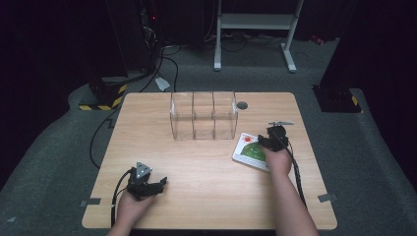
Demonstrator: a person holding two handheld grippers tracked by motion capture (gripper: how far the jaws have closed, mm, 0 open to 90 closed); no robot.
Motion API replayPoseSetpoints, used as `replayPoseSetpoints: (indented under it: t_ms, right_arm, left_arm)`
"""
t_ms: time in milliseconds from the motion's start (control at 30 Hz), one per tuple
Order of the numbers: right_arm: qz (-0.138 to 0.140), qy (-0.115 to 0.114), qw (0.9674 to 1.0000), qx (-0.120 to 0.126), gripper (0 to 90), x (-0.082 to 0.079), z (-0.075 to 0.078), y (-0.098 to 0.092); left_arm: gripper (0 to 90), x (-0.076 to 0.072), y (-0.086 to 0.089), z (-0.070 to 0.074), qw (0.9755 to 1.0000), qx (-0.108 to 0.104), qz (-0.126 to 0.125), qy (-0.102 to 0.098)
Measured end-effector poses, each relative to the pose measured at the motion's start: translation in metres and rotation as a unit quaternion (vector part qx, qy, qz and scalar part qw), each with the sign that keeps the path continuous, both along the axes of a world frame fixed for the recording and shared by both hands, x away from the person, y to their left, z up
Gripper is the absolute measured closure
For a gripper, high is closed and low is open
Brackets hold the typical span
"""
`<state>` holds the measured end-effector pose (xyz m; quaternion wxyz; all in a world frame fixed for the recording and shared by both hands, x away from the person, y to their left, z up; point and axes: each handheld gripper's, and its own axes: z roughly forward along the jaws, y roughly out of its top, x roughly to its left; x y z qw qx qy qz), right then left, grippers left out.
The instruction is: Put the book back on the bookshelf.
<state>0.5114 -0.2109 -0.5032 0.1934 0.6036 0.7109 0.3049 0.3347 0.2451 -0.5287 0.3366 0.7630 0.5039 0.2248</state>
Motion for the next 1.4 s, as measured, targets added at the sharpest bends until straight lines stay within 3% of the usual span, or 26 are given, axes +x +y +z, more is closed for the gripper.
replayPoseSetpoints:
  t_ms: [200, 267, 367, 700, 1067, 1133, 1300, 1333, 1400]
  right_arm:
    - [0.016, 0.011, 0.9998, 0.008, 49.9, 0.003, 0.000, 0.011]
    - [0.028, 0.007, 0.9996, -0.007, 50.2, -0.001, 0.001, 0.016]
    - [0.037, 0.013, 0.9992, -0.004, 50.2, -0.005, 0.002, 0.019]
    - [0.064, 0.010, 0.9978, -0.006, 47.5, -0.036, 0.001, 0.036]
    - [0.112, 0.000, 0.9936, -0.015, 44.5, -0.082, -0.001, 0.059]
    - [0.113, -0.002, 0.9934, -0.018, 43.4, -0.085, 0.000, 0.059]
    - [0.085, -0.037, 0.9957, 0.000, 35.3, -0.118, 0.017, 0.036]
    - [0.085, -0.037, 0.9957, 0.000, 35.3, -0.118, 0.017, 0.036]
    - [0.052, -0.041, 0.9978, 0.002, 30.3, -0.144, 0.012, 0.009]
  left_arm:
    - [19.4, 0.000, 0.000, 0.000, 1.0000, 0.000, 0.000, 0.000]
    - [19.4, 0.000, 0.000, 0.000, 1.0000, 0.000, 0.000, 0.000]
    - [19.4, 0.000, 0.000, 0.000, 1.0000, 0.000, 0.000, 0.000]
    - [19.4, 0.000, 0.000, 0.000, 1.0000, 0.001, 0.000, 0.000]
    - [19.4, 0.000, 0.000, 0.000, 1.0000, 0.001, 0.001, -0.001]
    - [19.5, 0.000, 0.000, 0.000, 1.0000, 0.001, 0.001, -0.001]
    - [19.5, 0.000, 0.000, 0.000, 1.0000, 0.002, 0.001, -0.001]
    - [19.5, 0.000, 0.000, 0.000, 1.0000, 0.002, 0.001, -0.001]
    - [19.5, 0.000, 0.000, 0.000, 1.0000, 0.002, 0.001, -0.001]
